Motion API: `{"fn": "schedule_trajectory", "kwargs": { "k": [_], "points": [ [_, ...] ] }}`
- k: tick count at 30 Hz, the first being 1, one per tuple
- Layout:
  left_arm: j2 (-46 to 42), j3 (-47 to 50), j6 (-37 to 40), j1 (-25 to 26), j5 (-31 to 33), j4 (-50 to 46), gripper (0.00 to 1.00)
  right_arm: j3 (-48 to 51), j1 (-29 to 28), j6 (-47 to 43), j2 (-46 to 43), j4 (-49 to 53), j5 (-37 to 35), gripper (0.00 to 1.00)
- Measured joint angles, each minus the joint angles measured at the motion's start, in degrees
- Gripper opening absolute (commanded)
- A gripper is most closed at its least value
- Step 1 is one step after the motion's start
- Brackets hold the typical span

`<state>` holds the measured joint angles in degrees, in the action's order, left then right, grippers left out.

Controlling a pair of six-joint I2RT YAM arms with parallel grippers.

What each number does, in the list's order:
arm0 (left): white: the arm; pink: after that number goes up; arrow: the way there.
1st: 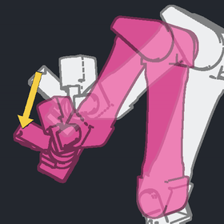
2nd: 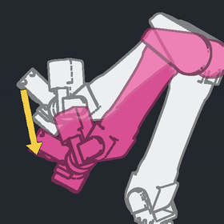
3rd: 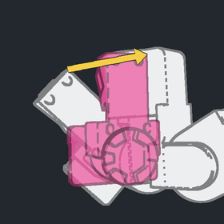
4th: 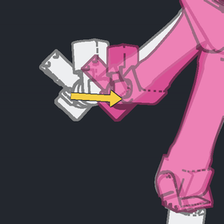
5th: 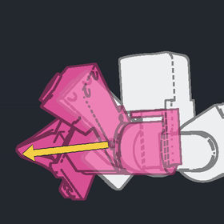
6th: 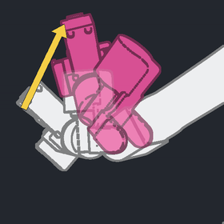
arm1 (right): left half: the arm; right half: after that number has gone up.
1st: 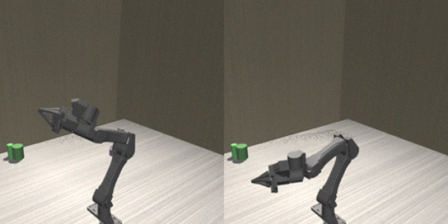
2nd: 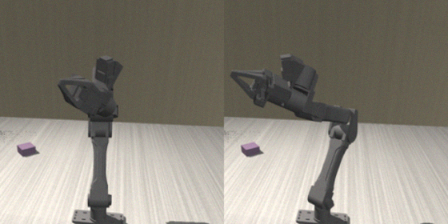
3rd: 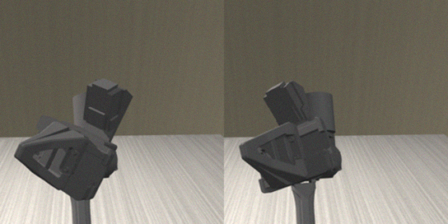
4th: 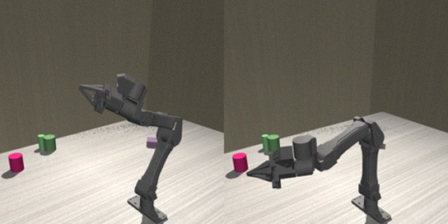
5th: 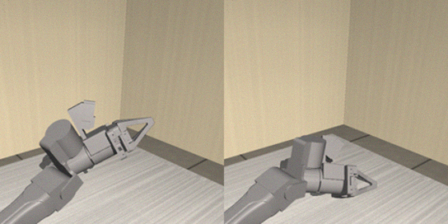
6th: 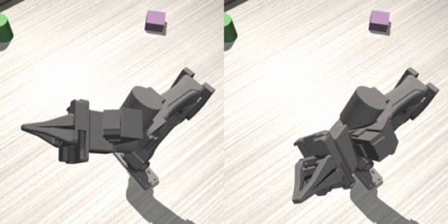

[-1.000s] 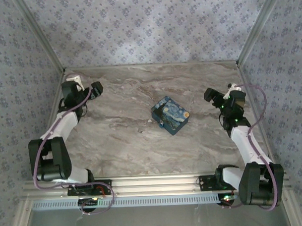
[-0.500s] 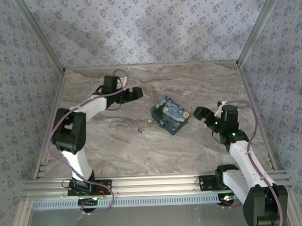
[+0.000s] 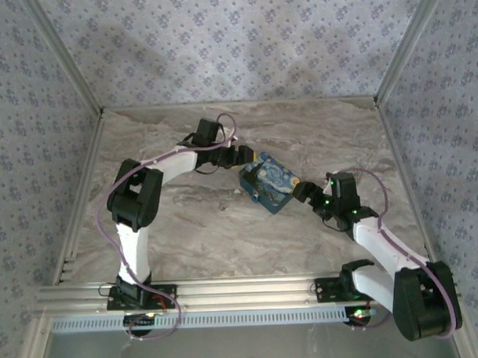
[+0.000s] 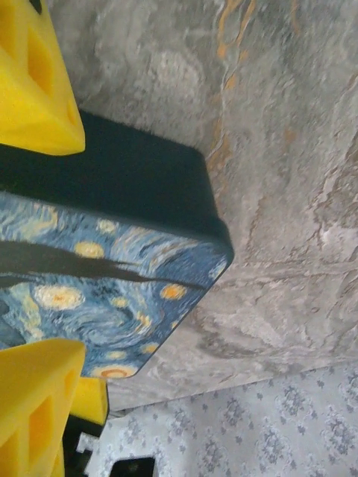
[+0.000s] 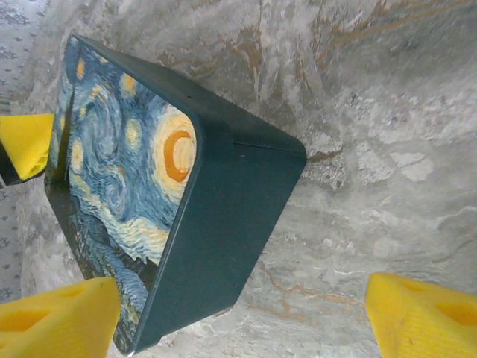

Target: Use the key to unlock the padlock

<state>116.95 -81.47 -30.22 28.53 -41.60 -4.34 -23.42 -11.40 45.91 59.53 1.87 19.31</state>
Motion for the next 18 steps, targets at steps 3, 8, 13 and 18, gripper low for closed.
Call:
{"fn": "schedule_trajectory", "kwargs": {
  "k": [3,8,13,18],
  "points": [
    [-0.2,1.6,-0.7,0.3,-0.8,1.4,0.55,-1.3,-1.3,0.9,4.6,-1.8,0.0,0.75],
    [-1.4,6.6,-1.6,0.3,-0.8,2.9,0.51,-5.9,-3.4,1.5,11.4,-4.8,0.0,0.67],
    [-4.5,11.0,-2.3,-0.1,0.4,3.4,0.5,-11.3,-4.7,1.2,18.3,-6.4,-0.5,0.63],
    [-9.4,16.3,-2.9,-1.4,3.1,4.6,0.5,-18.2,-5.8,0.5,26.3,-6.5,-0.4,0.6]
  ]
}}
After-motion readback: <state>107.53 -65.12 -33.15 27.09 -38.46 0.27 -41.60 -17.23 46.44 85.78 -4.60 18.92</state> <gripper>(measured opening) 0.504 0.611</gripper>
